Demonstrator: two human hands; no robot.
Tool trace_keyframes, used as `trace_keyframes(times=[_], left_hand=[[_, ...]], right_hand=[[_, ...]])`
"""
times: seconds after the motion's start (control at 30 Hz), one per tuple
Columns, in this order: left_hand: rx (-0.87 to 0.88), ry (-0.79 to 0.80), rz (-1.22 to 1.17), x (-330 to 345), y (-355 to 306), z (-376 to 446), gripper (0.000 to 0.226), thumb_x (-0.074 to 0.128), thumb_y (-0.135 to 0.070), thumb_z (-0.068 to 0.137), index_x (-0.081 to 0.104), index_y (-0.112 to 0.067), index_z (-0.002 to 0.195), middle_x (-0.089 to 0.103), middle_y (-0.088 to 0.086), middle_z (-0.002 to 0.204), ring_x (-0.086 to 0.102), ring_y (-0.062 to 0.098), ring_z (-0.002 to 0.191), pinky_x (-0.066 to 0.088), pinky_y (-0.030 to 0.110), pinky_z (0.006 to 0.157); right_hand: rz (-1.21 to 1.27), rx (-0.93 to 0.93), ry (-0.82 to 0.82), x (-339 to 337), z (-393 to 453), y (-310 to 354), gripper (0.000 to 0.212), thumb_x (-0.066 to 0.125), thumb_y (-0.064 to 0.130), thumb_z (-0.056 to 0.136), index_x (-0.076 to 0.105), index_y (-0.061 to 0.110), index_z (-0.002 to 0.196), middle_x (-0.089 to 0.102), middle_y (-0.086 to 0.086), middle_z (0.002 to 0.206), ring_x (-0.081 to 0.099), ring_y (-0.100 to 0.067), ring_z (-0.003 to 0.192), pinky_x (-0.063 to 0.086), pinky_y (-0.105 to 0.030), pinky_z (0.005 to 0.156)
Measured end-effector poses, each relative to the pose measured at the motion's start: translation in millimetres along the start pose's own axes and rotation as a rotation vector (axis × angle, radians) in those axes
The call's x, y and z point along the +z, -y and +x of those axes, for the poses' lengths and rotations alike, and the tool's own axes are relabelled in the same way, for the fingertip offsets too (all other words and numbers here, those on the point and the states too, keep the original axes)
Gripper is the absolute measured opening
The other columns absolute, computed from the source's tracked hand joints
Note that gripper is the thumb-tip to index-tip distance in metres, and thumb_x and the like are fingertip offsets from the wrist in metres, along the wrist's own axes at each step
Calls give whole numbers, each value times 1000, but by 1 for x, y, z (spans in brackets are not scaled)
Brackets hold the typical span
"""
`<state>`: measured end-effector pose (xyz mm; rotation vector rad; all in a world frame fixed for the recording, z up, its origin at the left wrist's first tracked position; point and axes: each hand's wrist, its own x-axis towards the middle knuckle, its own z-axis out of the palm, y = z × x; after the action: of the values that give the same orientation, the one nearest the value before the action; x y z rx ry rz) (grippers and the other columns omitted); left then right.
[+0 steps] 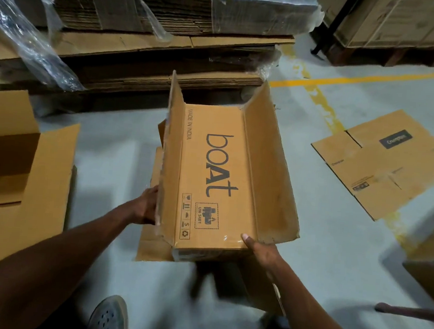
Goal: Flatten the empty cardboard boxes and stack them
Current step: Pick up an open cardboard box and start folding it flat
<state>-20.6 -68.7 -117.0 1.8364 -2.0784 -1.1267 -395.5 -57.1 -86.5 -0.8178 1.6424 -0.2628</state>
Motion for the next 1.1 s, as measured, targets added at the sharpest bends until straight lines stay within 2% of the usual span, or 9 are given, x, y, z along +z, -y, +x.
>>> trace_keyframes(times=[0.13,0.2,0.27,0.37,0.53,0.7,0.8,1.03,1.1], left_hand=[[77,69,-182,-2,-38,9,154,93,-56,52,-25,-47,150,19,-10,165,35,7,144,33,34,116],[35,30,-189,0,-42,4,151,92,-62,50,-18,-48,153,40,-5,154,51,13,130,45,37,108],[-45,-50,-53,-3,-40,-10,140,83,-76,48,0,-45,156,59,-3,117,60,13,99,55,33,86],[-18,-139,199,1,-41,-30,129,59,-94,54,16,-31,158,60,-9,91,55,7,84,52,27,79],[-9,-116,64,43,-57,-47,127,62,-86,64,12,-19,160,48,1,150,49,19,132,45,33,106],[-99,-216,33,61,-59,-57,99,68,-52,85,13,-17,159,67,-5,123,69,18,101,57,32,88],[-147,-198,82,50,-54,-68,108,41,-87,76,27,-16,155,72,-5,114,68,10,88,56,25,79],[-196,-77,-249,65,-52,-100,62,69,-39,89,50,-19,145,61,-1,140,58,9,121,47,37,109],[-243,-116,-309,75,-57,-108,60,73,-36,86,55,-20,141,62,-5,136,59,14,122,47,36,108]], right_hand=[[0,-30,-9,-5,7,6,78,66,49,88,28,18,149,40,-8,149,42,-32,134,35,-46,112],[-4,-29,-19,-6,9,8,82,67,52,87,26,18,150,38,-8,152,40,-33,137,34,-46,112],[-21,-5,-22,-5,9,8,79,67,54,86,33,16,147,41,-9,150,44,-33,132,37,-45,109],[7,-17,10,-3,1,11,67,69,53,84,50,11,132,56,-8,134,56,-25,108,47,-37,91],[-2,-88,-65,-3,1,16,75,73,52,82,42,14,140,53,-6,134,52,-31,121,43,-45,103],[19,-133,-39,2,-8,14,68,76,47,81,42,21,134,55,3,116,54,-21,103,47,-41,96],[25,-161,-16,9,-18,14,63,80,47,75,47,22,123,61,6,106,60,-14,89,48,-35,84],[-37,-37,4,14,-26,-26,105,79,84,40,53,21,120,64,-3,120,63,-26,105,52,-49,95],[-104,-25,36,13,-45,-28,76,75,78,59,57,24,109,63,-7,127,63,-22,101,53,-38,93]])
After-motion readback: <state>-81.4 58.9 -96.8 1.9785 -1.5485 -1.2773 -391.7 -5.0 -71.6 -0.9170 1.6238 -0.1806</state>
